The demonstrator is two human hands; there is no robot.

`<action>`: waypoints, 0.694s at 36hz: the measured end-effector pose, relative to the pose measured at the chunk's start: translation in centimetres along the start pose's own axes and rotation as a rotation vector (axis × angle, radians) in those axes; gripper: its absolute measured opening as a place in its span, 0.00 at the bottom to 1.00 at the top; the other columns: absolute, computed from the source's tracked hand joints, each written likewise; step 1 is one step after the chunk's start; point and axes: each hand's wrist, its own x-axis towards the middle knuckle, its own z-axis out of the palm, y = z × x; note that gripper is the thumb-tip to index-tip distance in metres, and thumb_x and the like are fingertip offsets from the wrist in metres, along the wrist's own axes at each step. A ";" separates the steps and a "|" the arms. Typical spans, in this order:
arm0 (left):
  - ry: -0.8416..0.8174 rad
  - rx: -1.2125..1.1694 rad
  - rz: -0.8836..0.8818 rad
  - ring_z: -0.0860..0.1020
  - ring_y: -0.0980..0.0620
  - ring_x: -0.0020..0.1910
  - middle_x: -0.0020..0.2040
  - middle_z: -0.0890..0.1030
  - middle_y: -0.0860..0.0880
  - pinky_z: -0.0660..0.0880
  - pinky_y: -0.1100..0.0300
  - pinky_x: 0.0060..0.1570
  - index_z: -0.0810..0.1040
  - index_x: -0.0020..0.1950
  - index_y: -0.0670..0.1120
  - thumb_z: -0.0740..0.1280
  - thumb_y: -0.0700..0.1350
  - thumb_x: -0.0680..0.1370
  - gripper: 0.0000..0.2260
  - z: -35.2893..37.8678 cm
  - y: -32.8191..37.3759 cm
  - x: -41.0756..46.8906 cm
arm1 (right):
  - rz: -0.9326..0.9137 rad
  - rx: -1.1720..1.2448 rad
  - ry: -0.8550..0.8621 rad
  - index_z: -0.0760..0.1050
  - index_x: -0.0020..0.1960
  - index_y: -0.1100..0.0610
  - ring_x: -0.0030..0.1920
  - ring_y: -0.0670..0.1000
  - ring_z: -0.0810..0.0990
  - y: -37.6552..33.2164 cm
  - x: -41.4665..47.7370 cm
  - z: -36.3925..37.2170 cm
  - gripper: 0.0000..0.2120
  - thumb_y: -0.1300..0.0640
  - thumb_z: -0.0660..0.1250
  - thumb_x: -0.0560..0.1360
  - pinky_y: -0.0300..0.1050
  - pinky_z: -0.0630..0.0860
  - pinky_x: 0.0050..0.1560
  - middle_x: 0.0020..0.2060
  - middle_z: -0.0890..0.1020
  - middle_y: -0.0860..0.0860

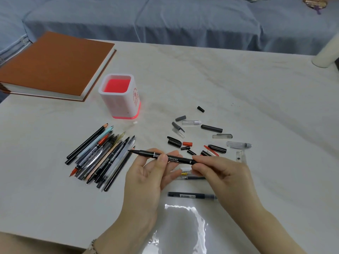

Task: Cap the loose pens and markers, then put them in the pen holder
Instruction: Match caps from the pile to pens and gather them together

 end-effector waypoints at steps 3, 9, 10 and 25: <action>0.001 0.002 0.002 0.83 0.53 0.35 0.40 0.85 0.44 0.78 0.67 0.32 0.75 0.42 0.44 0.62 0.36 0.75 0.05 0.0 -0.2 -0.1 | -0.009 0.010 -0.031 0.80 0.39 0.40 0.36 0.39 0.81 0.1 -0.1 -0.1 0.16 0.63 0.70 0.71 0.27 0.73 0.42 0.30 0.82 0.34; -0.013 0.043 0.001 0.84 0.52 0.36 0.41 0.85 0.44 0.78 0.66 0.32 0.76 0.43 0.42 0.62 0.37 0.75 0.03 -0.3 -0.3 0.3 | 0.048 0.054 -0.163 0.76 0.38 0.41 0.31 0.41 0.79 -0.2 -0.2 -0.2 0.16 0.63 0.66 0.73 0.27 0.73 0.36 0.28 0.80 0.40; -0.002 0.054 0.007 0.83 0.52 0.35 0.40 0.85 0.44 0.78 0.66 0.32 0.76 0.44 0.42 0.63 0.37 0.75 0.03 -0.4 -0.2 0.5 | 0.038 0.006 -0.174 0.76 0.38 0.40 0.33 0.41 0.79 -0.1 -0.1 -0.2 0.16 0.62 0.66 0.73 0.27 0.73 0.38 0.29 0.81 0.39; 0.229 0.163 0.097 0.81 0.54 0.35 0.42 0.83 0.45 0.79 0.65 0.33 0.77 0.46 0.41 0.65 0.39 0.76 0.03 -4.8 1.0 3.2 | -0.061 -0.647 -0.162 0.76 0.59 0.55 0.59 0.52 0.69 4.5 3.8 3.4 0.13 0.58 0.63 0.75 0.39 0.63 0.60 0.55 0.77 0.51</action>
